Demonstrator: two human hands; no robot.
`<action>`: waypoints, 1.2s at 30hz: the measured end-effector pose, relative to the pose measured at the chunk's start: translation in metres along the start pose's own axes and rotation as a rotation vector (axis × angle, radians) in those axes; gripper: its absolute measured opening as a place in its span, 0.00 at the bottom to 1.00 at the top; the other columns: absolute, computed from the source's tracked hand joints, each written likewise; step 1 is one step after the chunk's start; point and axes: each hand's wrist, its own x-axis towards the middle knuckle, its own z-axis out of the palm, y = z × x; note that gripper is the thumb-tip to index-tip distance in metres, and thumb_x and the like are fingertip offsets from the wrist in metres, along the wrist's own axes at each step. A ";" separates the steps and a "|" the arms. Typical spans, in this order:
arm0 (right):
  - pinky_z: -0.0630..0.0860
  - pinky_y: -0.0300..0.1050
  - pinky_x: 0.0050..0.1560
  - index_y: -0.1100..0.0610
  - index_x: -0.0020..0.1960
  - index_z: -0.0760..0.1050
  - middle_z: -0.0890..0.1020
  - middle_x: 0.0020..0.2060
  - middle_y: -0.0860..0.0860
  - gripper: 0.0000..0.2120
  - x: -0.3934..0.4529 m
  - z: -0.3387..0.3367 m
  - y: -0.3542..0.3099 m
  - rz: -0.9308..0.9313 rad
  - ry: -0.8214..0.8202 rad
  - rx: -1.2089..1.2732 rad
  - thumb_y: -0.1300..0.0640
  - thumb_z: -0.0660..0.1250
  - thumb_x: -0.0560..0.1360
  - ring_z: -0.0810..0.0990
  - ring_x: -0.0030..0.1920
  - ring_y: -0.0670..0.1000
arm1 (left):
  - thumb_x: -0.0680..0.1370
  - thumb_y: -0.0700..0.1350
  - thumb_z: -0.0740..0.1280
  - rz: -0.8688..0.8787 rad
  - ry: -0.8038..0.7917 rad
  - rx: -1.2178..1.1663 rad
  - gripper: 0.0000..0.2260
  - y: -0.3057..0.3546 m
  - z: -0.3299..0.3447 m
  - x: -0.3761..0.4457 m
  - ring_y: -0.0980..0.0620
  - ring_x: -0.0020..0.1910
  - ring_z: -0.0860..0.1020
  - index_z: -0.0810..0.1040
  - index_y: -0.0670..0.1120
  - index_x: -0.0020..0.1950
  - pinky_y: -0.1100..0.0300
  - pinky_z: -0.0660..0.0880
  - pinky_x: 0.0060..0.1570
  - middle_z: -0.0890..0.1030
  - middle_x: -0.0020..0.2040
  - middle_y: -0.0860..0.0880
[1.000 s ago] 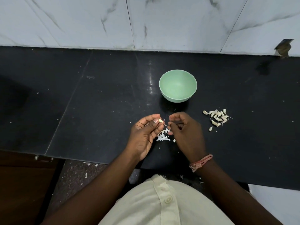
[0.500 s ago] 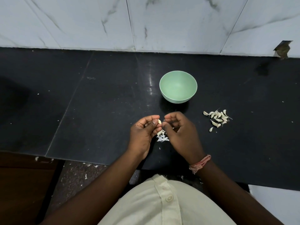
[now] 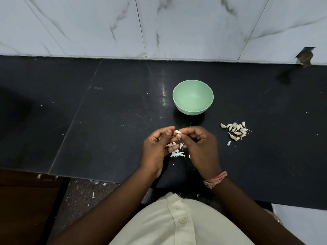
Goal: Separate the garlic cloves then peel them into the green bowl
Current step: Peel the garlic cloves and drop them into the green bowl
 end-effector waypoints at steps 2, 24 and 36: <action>0.83 0.53 0.47 0.56 0.48 0.84 0.87 0.41 0.52 0.06 0.000 0.000 0.000 0.007 -0.001 0.017 0.66 0.75 0.74 0.87 0.44 0.55 | 0.74 0.45 0.71 -0.028 -0.019 0.006 0.12 0.001 0.003 -0.002 0.50 0.43 0.84 0.83 0.40 0.55 0.58 0.82 0.42 0.85 0.45 0.43; 0.81 0.42 0.39 0.63 0.47 0.82 0.87 0.38 0.58 0.04 0.000 0.005 -0.009 0.147 0.022 0.213 0.69 0.71 0.76 0.84 0.36 0.50 | 0.81 0.40 0.66 0.025 -0.046 0.020 0.08 -0.002 0.007 0.005 0.46 0.44 0.80 0.81 0.36 0.54 0.53 0.80 0.50 0.83 0.45 0.38; 0.73 0.38 0.30 0.66 0.44 0.80 0.80 0.28 0.49 0.07 0.004 0.000 -0.011 0.131 0.019 0.091 0.67 0.66 0.80 0.74 0.27 0.46 | 0.79 0.32 0.66 -0.046 -0.012 -0.053 0.07 -0.001 0.016 0.009 0.53 0.37 0.83 0.83 0.38 0.54 0.64 0.81 0.41 0.85 0.40 0.43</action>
